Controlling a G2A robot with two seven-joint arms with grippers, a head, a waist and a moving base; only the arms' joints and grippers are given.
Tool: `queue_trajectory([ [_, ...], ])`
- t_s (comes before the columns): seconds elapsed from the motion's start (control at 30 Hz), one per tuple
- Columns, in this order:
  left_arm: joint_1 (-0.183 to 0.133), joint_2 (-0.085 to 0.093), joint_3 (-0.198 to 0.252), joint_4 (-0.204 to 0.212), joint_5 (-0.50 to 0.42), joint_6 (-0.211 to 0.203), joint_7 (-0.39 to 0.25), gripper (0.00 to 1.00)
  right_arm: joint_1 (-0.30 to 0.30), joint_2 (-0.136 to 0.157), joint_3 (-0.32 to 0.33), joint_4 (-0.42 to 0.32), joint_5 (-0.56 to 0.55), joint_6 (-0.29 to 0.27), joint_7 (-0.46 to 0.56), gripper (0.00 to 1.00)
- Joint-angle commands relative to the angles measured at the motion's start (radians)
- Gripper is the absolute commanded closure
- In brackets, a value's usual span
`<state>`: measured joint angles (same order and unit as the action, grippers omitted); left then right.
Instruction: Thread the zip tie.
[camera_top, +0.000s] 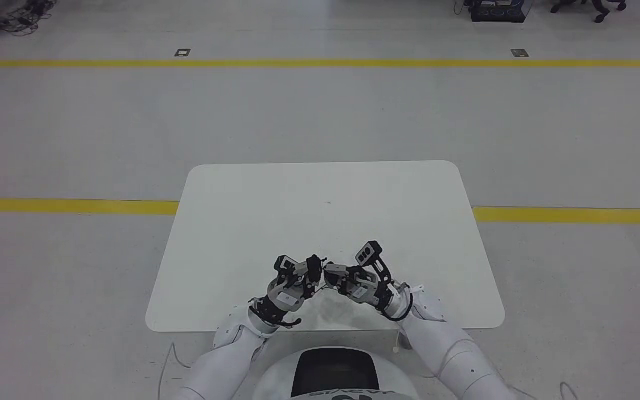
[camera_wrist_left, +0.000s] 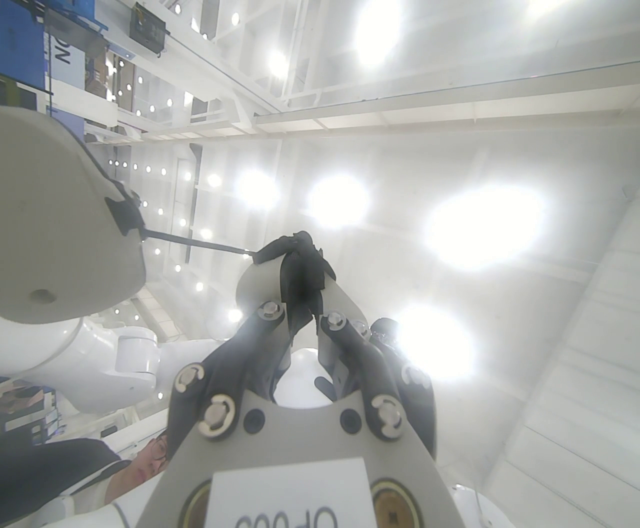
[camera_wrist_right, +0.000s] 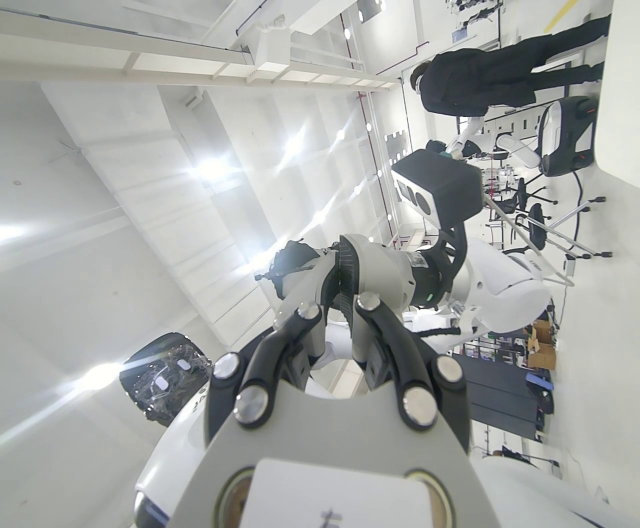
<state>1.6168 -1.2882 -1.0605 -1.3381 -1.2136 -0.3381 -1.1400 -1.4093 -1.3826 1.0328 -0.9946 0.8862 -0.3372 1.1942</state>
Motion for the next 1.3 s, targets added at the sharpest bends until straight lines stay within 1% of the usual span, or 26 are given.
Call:
queue_trajectory([
  [0.0, 0.0, 0.0, 0.0, 0.0, 0.0, 0.0, 0.0, 1.0, 0.001, 0.0, -0.001, 0.001, 0.0, 0.0, 0.0, 1.0],
  [0.87, 0.0, 0.0, 0.0, 0.0, 0.0, 0.0, 0.0, 1.0, 0.011, -0.002, -0.014, 0.029, -0.004, 0.0, -0.005, 1.0],
  [1.13, 0.0, 0.0, 0.0, 0.0, 0.0, 0.0, 0.0, 1.0, 0.011, 0.002, -0.005, 0.04, -0.018, -0.003, -0.017, 1.0],
  [1.17, 0.0, 0.0, 0.0, 0.0, 0.0, 0.0, 0.0, 1.0, 0.01, 0.003, -0.001, 0.041, -0.022, -0.003, -0.02, 0.91],
  [1.2, 0.0, 0.0, 0.0, 0.0, 0.0, 0.0, 0.0, 1.0, 0.007, 0.005, 0.007, 0.042, -0.023, -0.003, -0.022, 0.64],
  [1.23, 0.0, 0.0, 0.0, 0.0, 0.0, 0.0, 0.0, 1.0, 0.005, 0.007, 0.016, 0.043, -0.022, -0.003, -0.023, 0.39],
  [1.27, 0.0, 0.0, 0.0, 0.0, 0.0, 0.0, 0.0, 1.0, 0.003, 0.009, 0.027, 0.043, -0.023, -0.003, -0.027, 0.0],
])
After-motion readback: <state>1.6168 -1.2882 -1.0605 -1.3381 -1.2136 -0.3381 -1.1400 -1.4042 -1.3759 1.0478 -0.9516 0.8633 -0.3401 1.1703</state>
